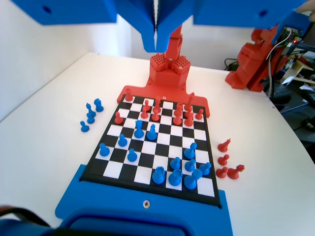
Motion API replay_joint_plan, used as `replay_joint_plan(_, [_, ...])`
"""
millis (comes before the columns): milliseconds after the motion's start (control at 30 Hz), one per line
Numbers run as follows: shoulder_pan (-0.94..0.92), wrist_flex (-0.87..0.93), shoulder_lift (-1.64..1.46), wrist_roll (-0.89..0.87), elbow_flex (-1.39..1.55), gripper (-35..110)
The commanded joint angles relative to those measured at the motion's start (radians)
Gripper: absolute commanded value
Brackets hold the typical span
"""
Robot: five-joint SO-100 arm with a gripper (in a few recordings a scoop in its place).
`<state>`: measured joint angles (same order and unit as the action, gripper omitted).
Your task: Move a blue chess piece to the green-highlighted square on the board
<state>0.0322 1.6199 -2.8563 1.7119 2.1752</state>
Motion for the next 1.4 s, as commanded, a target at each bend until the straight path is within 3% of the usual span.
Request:
replay_joint_plan(0, [0.006,-0.005,-0.025,0.015,0.000,1])
replay_joint_plan(467, [-0.040,-0.044,-0.195,0.017,0.006,5])
replay_joint_plan(1367, [-0.051,-0.046,-0.198,0.012,0.006,6])
